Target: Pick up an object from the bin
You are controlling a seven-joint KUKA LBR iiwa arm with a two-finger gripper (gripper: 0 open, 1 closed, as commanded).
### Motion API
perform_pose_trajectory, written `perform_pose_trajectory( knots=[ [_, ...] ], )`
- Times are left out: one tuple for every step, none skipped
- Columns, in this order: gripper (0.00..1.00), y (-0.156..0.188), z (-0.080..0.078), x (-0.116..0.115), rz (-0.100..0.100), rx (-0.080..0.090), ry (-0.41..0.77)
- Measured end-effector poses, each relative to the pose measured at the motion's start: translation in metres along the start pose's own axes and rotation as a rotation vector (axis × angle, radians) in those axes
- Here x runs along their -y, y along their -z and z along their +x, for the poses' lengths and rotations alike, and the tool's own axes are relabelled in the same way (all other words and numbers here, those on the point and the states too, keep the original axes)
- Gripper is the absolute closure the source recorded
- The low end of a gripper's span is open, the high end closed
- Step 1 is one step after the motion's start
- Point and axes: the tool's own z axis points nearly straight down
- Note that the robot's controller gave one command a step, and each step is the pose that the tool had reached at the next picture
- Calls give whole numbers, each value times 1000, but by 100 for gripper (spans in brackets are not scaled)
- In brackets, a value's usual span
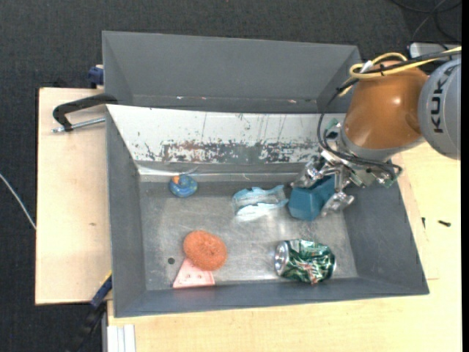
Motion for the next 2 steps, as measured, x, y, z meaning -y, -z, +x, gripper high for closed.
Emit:
perform_pose_trajectory(
  knots=[
    [100,9,0,-1,-3,-2,0],
    [100,16,0,-1,-3,-2,-1]
  ],
)
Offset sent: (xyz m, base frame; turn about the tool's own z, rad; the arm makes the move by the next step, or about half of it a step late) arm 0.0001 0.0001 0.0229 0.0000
